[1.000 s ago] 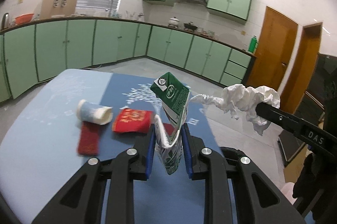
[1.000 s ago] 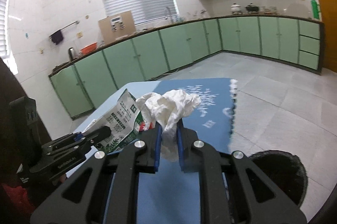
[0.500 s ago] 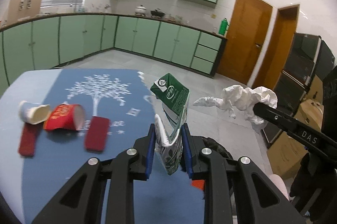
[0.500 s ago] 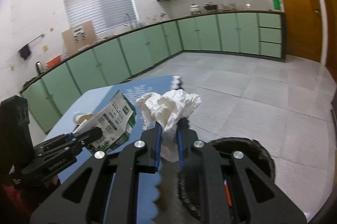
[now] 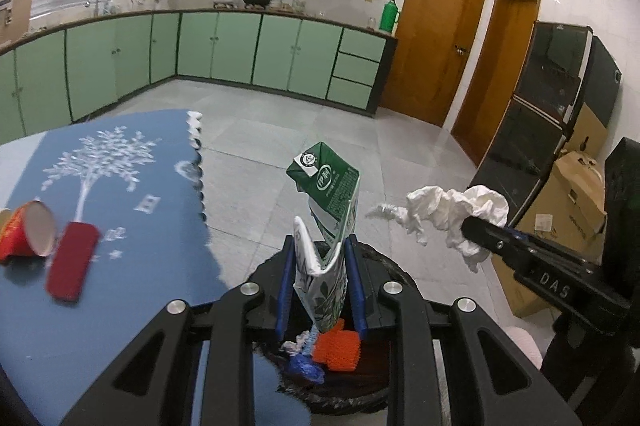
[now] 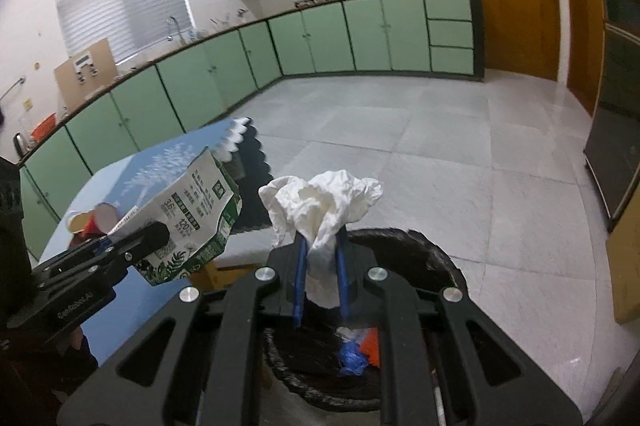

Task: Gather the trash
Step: 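Carry the paper bag and tissue over the bin with both tools, then open both tools to drop the paper bag and tissue into the bin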

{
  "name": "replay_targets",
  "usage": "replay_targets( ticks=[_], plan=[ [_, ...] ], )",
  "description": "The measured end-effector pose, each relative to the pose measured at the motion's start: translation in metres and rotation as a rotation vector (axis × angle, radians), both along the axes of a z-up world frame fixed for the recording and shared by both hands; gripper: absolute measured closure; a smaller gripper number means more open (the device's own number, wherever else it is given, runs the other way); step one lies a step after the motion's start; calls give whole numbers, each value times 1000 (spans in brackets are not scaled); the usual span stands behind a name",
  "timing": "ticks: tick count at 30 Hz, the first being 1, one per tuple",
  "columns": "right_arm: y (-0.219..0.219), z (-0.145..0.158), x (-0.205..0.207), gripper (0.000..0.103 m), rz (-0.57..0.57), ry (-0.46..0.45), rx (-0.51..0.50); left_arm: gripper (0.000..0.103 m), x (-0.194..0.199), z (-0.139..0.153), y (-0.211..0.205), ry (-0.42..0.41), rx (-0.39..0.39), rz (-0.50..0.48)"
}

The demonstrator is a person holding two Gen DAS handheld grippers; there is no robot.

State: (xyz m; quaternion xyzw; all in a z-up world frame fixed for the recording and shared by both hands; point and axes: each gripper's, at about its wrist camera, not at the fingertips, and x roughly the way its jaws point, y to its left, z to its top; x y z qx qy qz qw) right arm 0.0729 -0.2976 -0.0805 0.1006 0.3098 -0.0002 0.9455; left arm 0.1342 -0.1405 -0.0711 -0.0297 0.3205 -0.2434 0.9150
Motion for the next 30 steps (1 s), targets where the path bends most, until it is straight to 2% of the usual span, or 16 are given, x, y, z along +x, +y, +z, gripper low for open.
replay_targets(
  ticks=[9, 14, 16, 18, 23, 25, 27, 30],
  plan=[
    [-18, -27, 22, 91, -46, 49, -1, 78, 21, -20, -31, 22, 25, -21],
    [-29, -35, 31, 83, -66, 66, 4, 75, 32, -24, -43, 29, 32, -34],
    [-31, -36, 32, 72, -74, 72, -2, 73, 35, -26, -47, 32, 36, -43],
    [-34, -39, 33, 63, -87, 76, -5, 65, 38, -27, -49, 38, 36, -49],
    [-41, -42, 31, 45, -131, 79, -9, 61, 40, -26, -49, 49, 29, -52],
    [-44, -42, 28, 25, -158, 72, -15, 58, 40, -23, -43, 45, 23, -40],
    [-45, -40, 25, 16, -177, 59, -14, 54, 38, -18, -34, 34, 20, -23],
    [-38, -30, 26, 14, -175, 41, -9, 50, 35, -10, -16, 17, 18, 7]
  ],
)
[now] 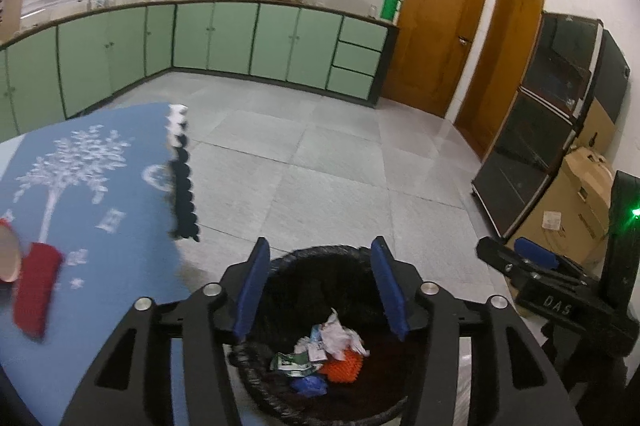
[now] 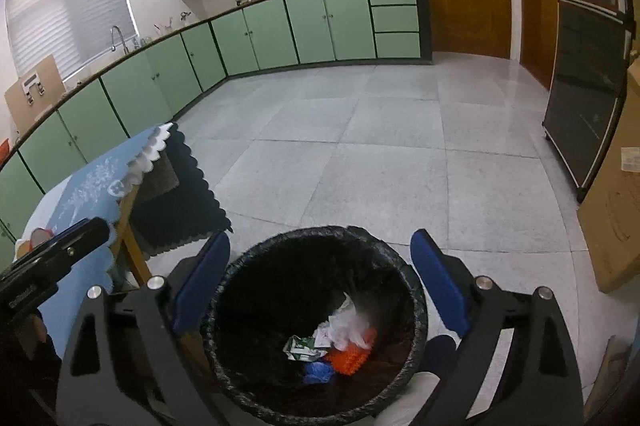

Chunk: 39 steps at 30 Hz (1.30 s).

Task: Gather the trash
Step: 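Open both tools to drop the paper bag and tissue into the bin, then move both tools back over the table toward the red cup and sponges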

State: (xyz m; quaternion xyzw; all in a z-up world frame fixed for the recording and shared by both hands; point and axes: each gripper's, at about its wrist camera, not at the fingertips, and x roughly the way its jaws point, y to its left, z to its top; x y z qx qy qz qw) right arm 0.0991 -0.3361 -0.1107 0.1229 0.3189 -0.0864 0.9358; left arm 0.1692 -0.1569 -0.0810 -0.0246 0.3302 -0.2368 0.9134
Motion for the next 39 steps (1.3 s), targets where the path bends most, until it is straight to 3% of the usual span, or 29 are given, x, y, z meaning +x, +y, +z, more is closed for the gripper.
replay_targets(
  ticks=[4, 13, 23, 31, 39],
  plan=[
    [25, 15, 6, 13, 49, -31, 11, 43, -8, 14, 43, -27, 1, 84],
    [130, 42, 37, 13, 261, -84, -6, 41, -24, 29, 152, -90, 64, 312],
    [254, 30, 67, 13, 427, -33, -11, 41, -38, 16, 264, -66, 113, 526],
    [323, 12, 78, 13, 466, 29, -65, 41, -44, 3, 297, -51, 124, 573],
    [354, 0, 87, 14, 443, 93, -121, 41, -43, -3, 319, -34, 89, 579]
  ],
)
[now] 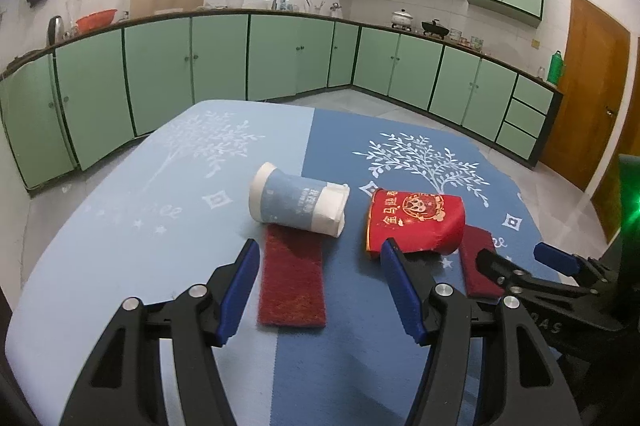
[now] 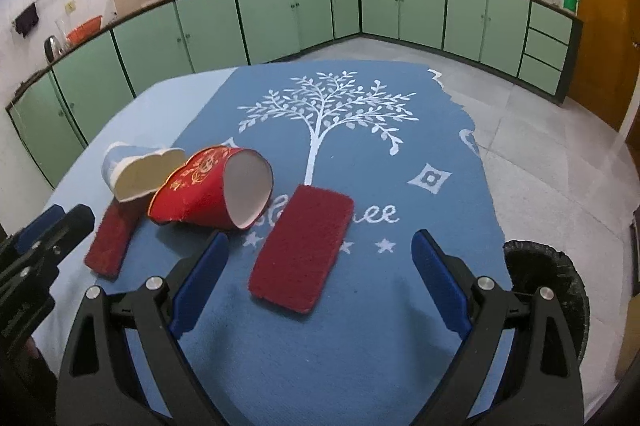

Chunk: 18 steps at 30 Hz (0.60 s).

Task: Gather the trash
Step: 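Move both tools back over the table toward the red cup and sponges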

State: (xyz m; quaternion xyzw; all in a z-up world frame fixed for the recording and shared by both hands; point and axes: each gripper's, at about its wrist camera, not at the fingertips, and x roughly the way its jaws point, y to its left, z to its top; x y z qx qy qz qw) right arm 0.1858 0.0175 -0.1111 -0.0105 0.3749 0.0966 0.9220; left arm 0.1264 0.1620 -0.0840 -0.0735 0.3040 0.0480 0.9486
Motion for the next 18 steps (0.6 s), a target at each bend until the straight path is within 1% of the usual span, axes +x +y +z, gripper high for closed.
replay_targets(
  ticks=[1, 5, 10, 11, 12, 15, 17, 18],
  plan=[
    [2, -2, 1, 17, -5, 6, -11, 41, 0, 0, 1, 0, -1, -3],
    [7, -9, 5, 19, -23, 38, -28, 41, 1, 0, 0, 1, -3, -16],
    [12, -15, 9, 26, -28, 71, -61, 41, 2, -3, 4, 9, -12, -22],
    [12, -17, 11, 27, -30, 85, -61, 41, 2, -3, 4, 11, -13, -24],
    [11, -20, 13, 31, -29, 100, -54, 41, 3, -3, 4, 12, -14, -25],
    [9, -21, 13, 34, -30, 112, -56, 41, 5, -4, 4, 19, -15, -28],
    [11, -20, 12, 44, -10, 110, -50, 41, 6, -4, 3, 24, -13, -31],
    [11, -20, 11, 52, 5, 109, -42, 41, 6, -4, 3, 25, -12, -33]
  ],
)
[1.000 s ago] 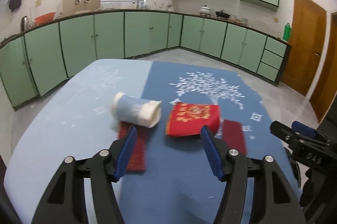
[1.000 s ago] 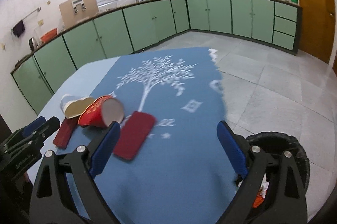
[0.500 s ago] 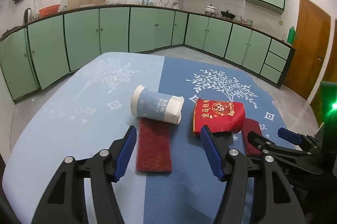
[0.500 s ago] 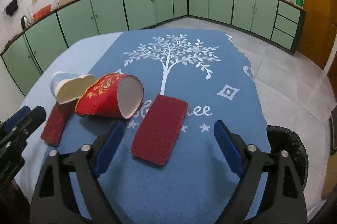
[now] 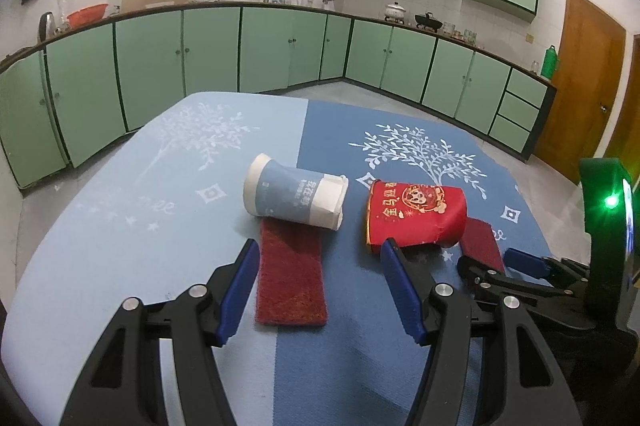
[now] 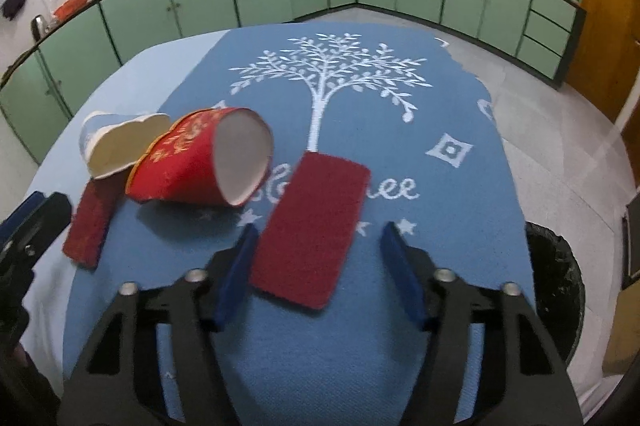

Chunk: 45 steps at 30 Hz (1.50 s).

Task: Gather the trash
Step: 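Move both tools back over the table toward the red cup and sponges, then grasp the dark red sponge with the right tool while the left tool approaches the red cup, then grasp the red paper cup by its rim with the left tool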

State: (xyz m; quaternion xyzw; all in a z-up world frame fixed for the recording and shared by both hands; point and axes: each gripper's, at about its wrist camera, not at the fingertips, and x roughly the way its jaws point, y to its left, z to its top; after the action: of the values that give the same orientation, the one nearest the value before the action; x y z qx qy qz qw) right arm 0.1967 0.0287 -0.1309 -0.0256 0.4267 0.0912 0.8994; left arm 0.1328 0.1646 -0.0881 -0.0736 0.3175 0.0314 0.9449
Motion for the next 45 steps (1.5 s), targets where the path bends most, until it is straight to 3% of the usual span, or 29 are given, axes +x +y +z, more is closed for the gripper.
replay_targets(
  ticks=[6, 18, 25, 42, 45],
  plan=[
    [-8, 3, -2, 58, 27, 7, 43, 41, 4, 2, -10, 1, -24, -30],
    [-54, 19, 4, 58, -42, -43, 49, 28, 29, 7, -59, -6, -62, -143],
    [-69, 16, 11, 58, -65, -42, 69, 22, 47, 6, -67, 4, -63, -142],
    [-69, 13, 16, 57, -37, -40, 74, 19, 85, -19, -59, 122, -84, -126],
    [-69, 14, 16, 57, -36, -43, 73, 25, 84, -20, -60, 121, -90, -132]
  ],
)
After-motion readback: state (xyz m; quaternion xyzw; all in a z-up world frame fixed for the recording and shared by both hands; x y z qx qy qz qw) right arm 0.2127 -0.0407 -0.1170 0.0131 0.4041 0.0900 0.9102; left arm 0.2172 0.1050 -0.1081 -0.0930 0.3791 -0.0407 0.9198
